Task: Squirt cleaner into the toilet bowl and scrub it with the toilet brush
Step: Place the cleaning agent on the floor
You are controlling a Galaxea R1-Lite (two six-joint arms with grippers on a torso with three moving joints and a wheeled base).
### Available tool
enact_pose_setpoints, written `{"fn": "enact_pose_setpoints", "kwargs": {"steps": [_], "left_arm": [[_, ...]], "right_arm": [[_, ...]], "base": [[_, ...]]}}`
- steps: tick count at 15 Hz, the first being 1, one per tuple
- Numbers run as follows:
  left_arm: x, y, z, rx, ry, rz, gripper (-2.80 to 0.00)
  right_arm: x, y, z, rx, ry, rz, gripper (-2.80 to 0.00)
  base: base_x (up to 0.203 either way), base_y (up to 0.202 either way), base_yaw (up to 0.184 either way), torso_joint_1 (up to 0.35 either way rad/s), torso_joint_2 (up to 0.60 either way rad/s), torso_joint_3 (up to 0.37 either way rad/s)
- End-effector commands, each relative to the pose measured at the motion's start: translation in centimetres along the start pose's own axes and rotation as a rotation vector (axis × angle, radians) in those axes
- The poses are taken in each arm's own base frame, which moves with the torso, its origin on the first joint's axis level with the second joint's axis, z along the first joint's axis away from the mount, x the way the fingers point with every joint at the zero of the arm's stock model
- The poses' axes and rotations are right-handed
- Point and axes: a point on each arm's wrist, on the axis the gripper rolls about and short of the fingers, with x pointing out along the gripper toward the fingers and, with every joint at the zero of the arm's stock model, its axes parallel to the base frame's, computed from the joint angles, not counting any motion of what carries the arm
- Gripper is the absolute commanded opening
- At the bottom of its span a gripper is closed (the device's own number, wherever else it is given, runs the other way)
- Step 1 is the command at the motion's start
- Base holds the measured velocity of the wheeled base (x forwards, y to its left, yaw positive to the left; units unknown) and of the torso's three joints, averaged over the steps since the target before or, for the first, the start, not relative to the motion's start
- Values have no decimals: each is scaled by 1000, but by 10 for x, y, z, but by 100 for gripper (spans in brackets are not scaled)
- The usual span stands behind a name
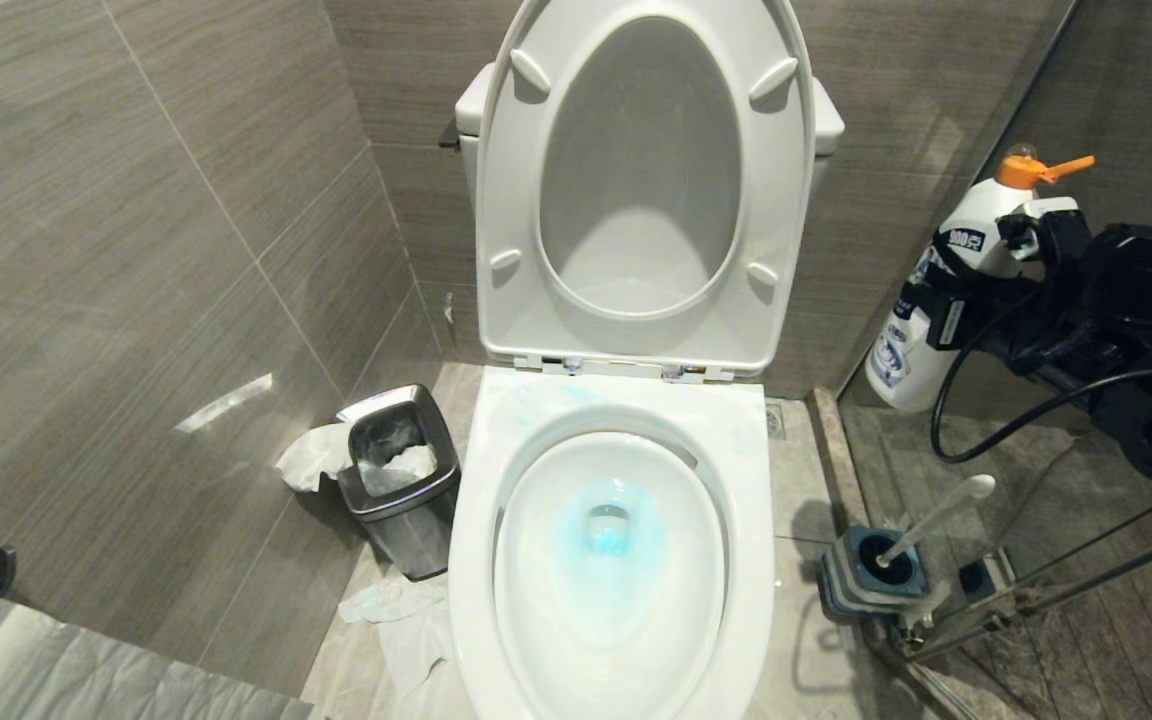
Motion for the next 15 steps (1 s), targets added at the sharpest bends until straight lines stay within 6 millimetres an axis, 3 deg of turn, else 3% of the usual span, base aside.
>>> {"fn": "enact_pose_setpoints", "kwargs": {"steps": [1,11,15], "left_arm": [[0,0,0,0,2,0,-280],[0,0,0,0,2,0,-280],[0,0,0,0,2,0,-280]], "right_arm": [[8,1,-13,-5,30,15,-280],[15,6,-25,-51,60,29,-280],[30,9,-42,-54,3,21,-280]], "base": [[0,0,0,0,0,0],[0,0,0,0,0,0],[0,0,0,0,0,0]]}}
